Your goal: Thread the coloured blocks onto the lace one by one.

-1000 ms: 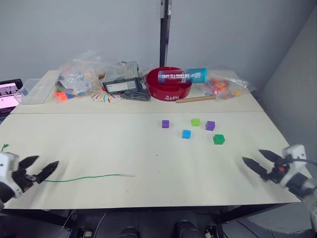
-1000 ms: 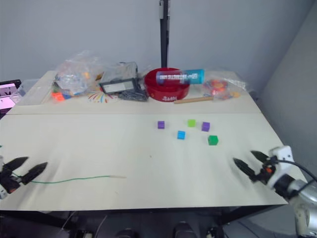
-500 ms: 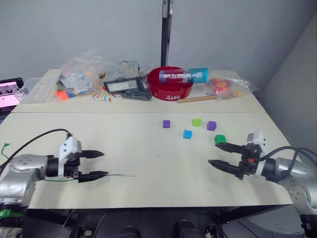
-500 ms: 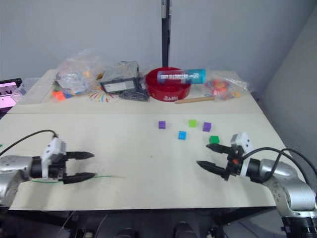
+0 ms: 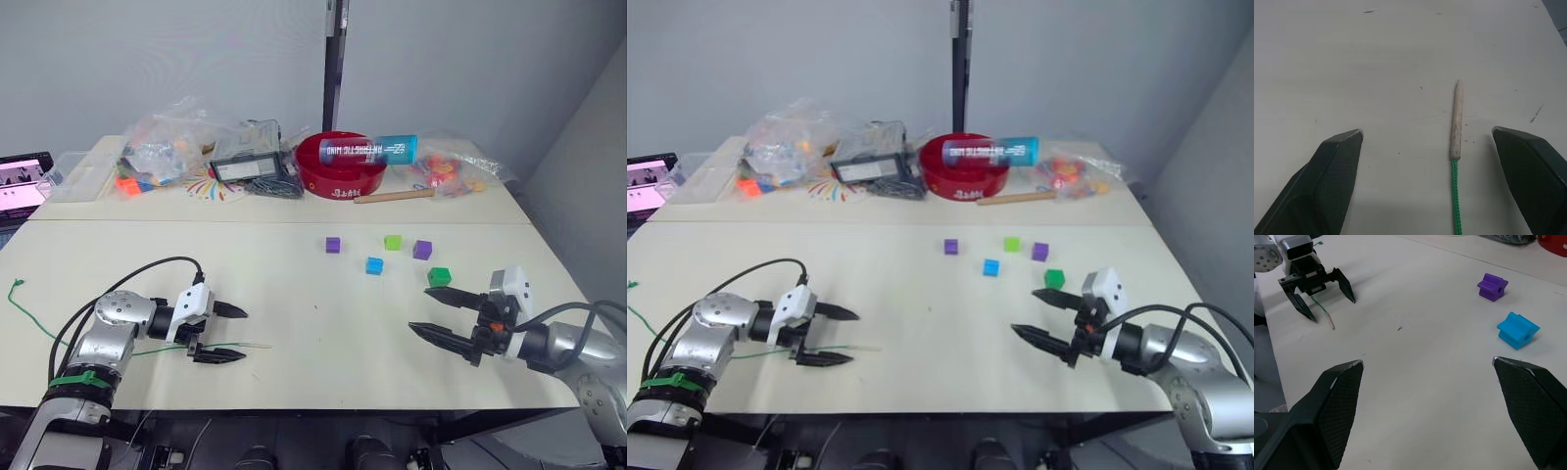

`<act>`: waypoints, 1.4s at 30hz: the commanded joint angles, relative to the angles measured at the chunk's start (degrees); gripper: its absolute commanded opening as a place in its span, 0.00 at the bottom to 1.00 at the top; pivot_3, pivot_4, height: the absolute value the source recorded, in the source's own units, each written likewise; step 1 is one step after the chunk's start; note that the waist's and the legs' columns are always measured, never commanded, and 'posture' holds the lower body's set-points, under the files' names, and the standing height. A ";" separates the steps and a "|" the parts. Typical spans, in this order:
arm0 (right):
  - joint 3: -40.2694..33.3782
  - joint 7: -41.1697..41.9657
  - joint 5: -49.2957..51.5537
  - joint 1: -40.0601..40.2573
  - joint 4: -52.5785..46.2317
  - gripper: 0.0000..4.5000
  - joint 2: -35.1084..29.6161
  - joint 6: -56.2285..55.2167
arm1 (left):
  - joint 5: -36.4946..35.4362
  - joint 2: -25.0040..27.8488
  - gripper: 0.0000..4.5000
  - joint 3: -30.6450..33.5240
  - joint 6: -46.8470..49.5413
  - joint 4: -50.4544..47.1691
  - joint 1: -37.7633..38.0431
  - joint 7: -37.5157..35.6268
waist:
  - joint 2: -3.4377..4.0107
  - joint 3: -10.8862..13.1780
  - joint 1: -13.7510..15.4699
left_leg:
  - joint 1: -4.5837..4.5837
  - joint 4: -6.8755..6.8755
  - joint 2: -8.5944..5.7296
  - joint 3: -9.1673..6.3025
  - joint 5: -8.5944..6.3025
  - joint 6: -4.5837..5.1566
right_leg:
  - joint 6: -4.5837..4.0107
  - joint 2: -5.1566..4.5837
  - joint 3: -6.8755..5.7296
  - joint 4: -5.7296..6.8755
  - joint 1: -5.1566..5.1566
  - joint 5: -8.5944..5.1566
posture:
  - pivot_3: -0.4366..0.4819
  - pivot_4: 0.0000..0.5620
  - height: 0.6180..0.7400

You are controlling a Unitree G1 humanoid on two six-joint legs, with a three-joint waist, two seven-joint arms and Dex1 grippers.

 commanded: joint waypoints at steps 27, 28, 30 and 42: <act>-0.96 -3.35 -0.86 -1.94 0.82 1.00 0.55 -2.47 | -1.63 -0.08 0.00 -1.44 6.64 -6.38 0.36 -0.90 | 0.31 -0.19 -0.49 | 0.08 0.00 0.01 0.00 -0.11 0.20 | 0.05 0.02 0.01 0.00 0.06 -0.04 | 0.48 0.27 0.92; -0.92 -4.06 -1.77 -2.64 1.96 1.00 0.61 -2.79 | -2.33 0.54 0.00 -0.78 7.72 -8.09 0.41 -0.86 | 0.30 -0.19 -0.50 | 0.07 0.00 0.01 0.00 -0.11 0.20 | 0.05 0.02 0.01 0.00 0.06 -0.04 | 0.48 0.27 0.92; -0.97 -6.50 -3.76 -4.41 4.34 1.00 1.22 -3.61 | -3.14 1.63 0.00 0.17 9.40 -11.03 1.05 -0.78 | 0.25 -0.15 -0.61 | 0.04 0.01 0.01 0.00 -0.11 0.19 | 0.05 0.03 0.01 0.01 0.02 -0.04 | 0.48 0.27 0.92; 3.21 -23.45 -16.89 -10.51 14.43 1.00 9.74 -8.25 | -5.78 3.99 0.00 2.68 15.46 -22.42 7.19 2.98 | 0.19 -0.14 -0.76 | 0.00 0.01 0.03 0.00 -0.12 0.21 | 0.03 0.04 0.01 -0.01 -0.03 -0.04 | 0.48 0.27 0.92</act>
